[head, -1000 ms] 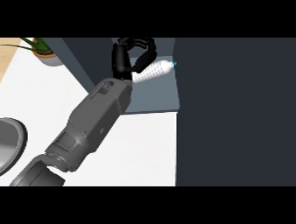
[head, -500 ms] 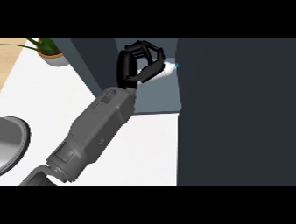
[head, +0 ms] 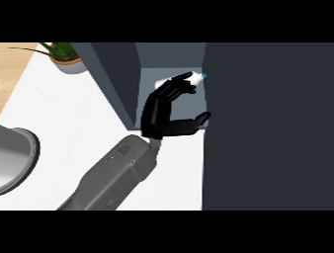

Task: Pick up the bottled water, place it into the cabinet and close the cabinet

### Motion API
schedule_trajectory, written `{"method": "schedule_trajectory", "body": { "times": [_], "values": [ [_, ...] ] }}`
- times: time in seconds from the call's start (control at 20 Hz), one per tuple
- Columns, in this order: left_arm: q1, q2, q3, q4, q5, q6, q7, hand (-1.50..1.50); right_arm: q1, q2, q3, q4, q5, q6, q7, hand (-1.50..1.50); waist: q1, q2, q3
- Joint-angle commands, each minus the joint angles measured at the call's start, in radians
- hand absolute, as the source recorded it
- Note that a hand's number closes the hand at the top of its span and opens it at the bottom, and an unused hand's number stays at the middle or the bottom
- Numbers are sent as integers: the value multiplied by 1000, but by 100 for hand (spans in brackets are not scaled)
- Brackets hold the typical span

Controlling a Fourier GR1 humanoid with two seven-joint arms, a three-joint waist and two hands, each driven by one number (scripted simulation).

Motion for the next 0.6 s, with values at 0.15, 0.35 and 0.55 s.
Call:
{"method": "schedule_trajectory", "body": {
  "times": [0.15, 0.35, 0.55],
  "values": [
    [333, 44, -177, -299, -50, 43, -7, -150, 66, 2, 22, -165, 53, -41, 41, -150, 35, -7, 1],
    [493, 173, -189, -486, -69, 97, -30, -150, 48, 11, 29, -157, 75, -65, 33, -150, 50, -4, 1],
    [662, 275, -195, -640, -58, 72, -74, -150, 36, -38, 73, -153, 136, -39, 53, -150, 58, -1, 0]
  ]
}}
